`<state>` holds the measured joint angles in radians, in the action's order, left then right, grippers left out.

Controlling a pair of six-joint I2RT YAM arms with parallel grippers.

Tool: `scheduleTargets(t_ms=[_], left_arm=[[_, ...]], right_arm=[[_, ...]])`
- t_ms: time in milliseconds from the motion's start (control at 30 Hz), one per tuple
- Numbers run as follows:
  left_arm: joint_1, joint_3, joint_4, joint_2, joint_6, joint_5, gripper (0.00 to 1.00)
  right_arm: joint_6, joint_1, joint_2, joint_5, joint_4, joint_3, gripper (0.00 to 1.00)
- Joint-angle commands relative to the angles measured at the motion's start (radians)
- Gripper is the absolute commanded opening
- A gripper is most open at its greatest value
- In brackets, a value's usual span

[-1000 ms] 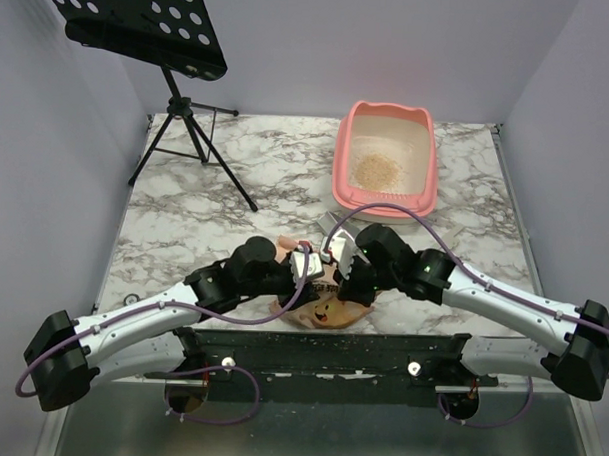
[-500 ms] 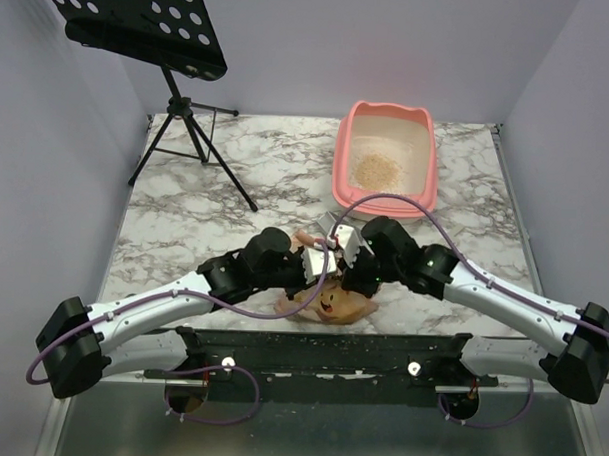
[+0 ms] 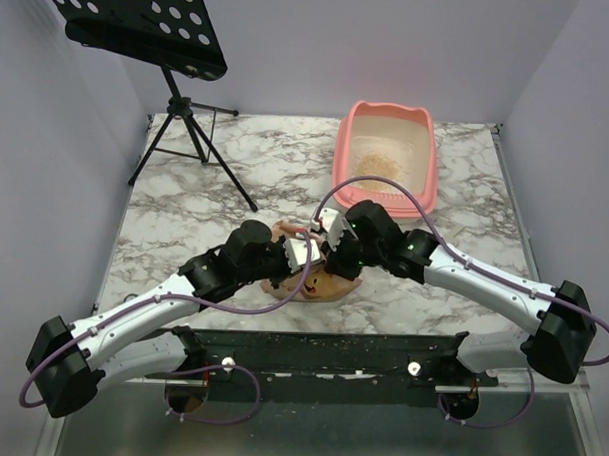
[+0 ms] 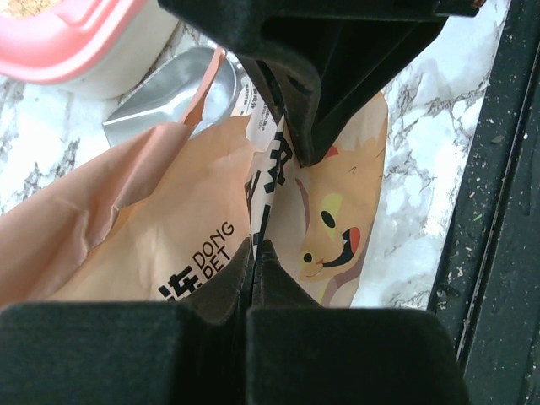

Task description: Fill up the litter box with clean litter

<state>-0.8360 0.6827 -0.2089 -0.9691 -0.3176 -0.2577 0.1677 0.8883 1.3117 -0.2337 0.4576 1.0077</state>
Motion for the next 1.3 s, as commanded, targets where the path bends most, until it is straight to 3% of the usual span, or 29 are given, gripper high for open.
scheduleTargets(t_ms=[0,67,133,433,700,1167,1233,1267], left_arm=[[0.015,-0.047,0.049,0.032,0.043,0.071,0.00],[0.006,-0.055,0.054,0.020,0.052,0.077,0.00],[0.006,-0.063,0.072,0.013,0.058,0.069,0.00],[0.006,-0.046,0.078,-0.019,0.083,0.049,0.00],[0.003,-0.032,0.074,-0.008,0.101,0.049,0.00],[-0.014,-0.041,0.066,0.023,0.098,0.060,0.00],[-0.014,-0.046,0.069,0.026,0.097,0.063,0.00],[-0.015,-0.049,0.069,0.027,0.097,0.067,0.00]], right_arm=[[-0.033,-0.025,-0.016,0.017,-0.030,-0.030,0.22],[-0.036,-0.026,-0.015,0.023,-0.031,-0.052,0.37],[-0.040,-0.028,-0.029,0.056,-0.028,-0.057,0.44],[0.013,-0.031,-0.264,0.197,0.029,-0.081,0.51],[0.131,-0.031,-0.371,0.131,0.115,-0.112,0.51],[0.217,-0.031,-0.124,0.022,0.075,-0.035,0.50],[0.196,-0.029,-0.115,0.020,0.075,-0.052,0.46],[0.187,-0.032,-0.111,0.019,0.081,-0.063,0.39]])
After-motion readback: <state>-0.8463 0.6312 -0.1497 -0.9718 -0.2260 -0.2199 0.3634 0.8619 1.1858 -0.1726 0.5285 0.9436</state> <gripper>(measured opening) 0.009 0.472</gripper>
